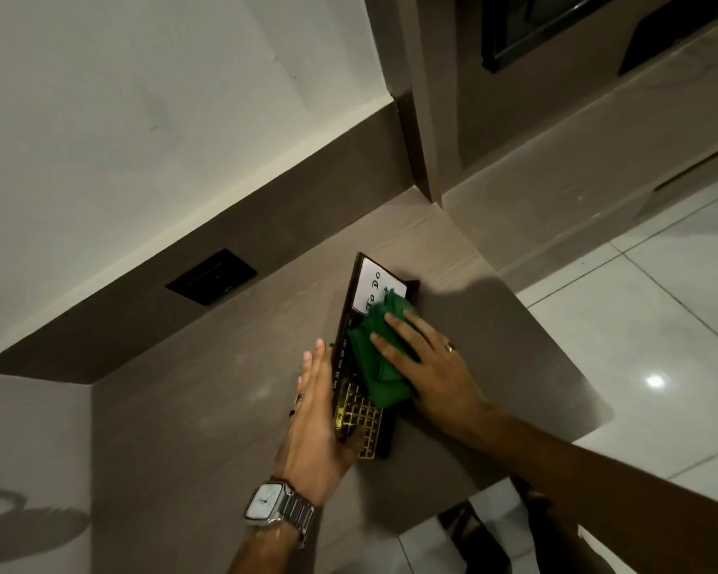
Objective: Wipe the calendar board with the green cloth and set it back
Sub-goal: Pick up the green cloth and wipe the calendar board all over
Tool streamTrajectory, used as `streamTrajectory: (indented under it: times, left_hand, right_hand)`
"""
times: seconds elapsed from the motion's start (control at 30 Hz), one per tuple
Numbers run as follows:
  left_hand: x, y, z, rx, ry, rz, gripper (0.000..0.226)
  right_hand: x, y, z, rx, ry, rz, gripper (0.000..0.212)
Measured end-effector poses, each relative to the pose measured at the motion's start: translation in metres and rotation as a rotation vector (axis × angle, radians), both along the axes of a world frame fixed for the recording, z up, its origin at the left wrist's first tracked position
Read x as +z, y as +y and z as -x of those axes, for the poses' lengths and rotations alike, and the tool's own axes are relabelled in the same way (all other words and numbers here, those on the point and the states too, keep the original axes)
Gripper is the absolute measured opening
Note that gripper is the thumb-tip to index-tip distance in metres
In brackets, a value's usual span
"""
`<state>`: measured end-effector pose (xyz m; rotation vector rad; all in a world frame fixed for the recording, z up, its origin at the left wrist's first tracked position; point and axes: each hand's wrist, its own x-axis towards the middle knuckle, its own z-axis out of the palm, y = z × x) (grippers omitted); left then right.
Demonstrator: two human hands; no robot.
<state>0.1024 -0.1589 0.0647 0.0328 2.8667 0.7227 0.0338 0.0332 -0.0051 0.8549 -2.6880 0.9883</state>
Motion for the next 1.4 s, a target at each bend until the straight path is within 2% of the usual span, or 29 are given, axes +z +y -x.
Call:
streamTrajectory:
  times: [0.07,0.13,0.23,0.3,0.43,0.53,0.6,0.7,0.8,0.93,1.03,1.17,1.23,1.4]
  left_hand:
    - [-0.001,0.000,-0.001,-0.010,0.024,-0.006,0.126]
    - [0.000,0.001,0.000,-0.001,0.003,-0.034,0.123]
    - [0.002,0.004,0.001,0.035,-0.010,-0.070,0.107]
    - [0.003,0.006,0.003,0.053,-0.013,-0.053,0.113]
    - [0.004,0.003,0.001,0.021,-0.020,-0.030,0.128]
    - [0.004,0.003,0.002,0.005,-0.046,-0.049,0.140]
    - [0.004,0.003,0.003,0.029,-0.078,-0.054,0.139]
    - [0.003,0.003,0.003,0.038,-0.076,-0.037,0.127]
    - [0.004,0.003,0.003,0.045,-0.076,-0.037,0.125]
    - [0.004,0.002,0.004,0.042,-0.088,-0.053,0.130]
    - [0.006,0.003,0.003,0.046,-0.095,-0.060,0.127]
    - [0.007,0.004,0.004,0.061,-0.091,-0.040,0.123]
    - [0.008,0.005,0.006,0.071,-0.097,-0.053,0.122]
    - [0.010,0.004,0.006,0.060,-0.117,-0.071,0.125]
  right_hand:
    - [-0.003,-0.003,-0.019,0.102,0.014,0.014,0.096]
    - [0.002,-0.012,-0.019,0.199,0.069,0.048,0.093]
    - [0.019,-0.022,0.011,0.199,0.149,0.106,0.079]
    - [0.021,-0.019,0.026,0.153,0.157,0.089,0.072]
    - [-0.005,-0.008,-0.003,0.065,0.102,0.011,0.091]
    - [-0.020,-0.006,-0.035,0.263,0.109,0.002,0.097]
    - [-0.017,-0.009,-0.027,0.336,0.108,0.017,0.102]
    - [-0.005,-0.004,0.007,0.209,0.052,0.055,0.092]
    - [-0.005,0.009,0.014,0.069,-0.063,0.073,0.081]
    - [-0.024,0.005,-0.037,0.254,-0.050,0.047,0.091]
    - [-0.024,0.011,-0.030,0.347,-0.037,0.004,0.092]
    - [-0.009,0.024,0.021,0.102,-0.082,0.011,0.085]
    - [-0.008,0.020,0.017,0.035,-0.122,0.046,0.083]
    - [-0.016,0.010,-0.037,0.327,-0.071,0.067,0.084]
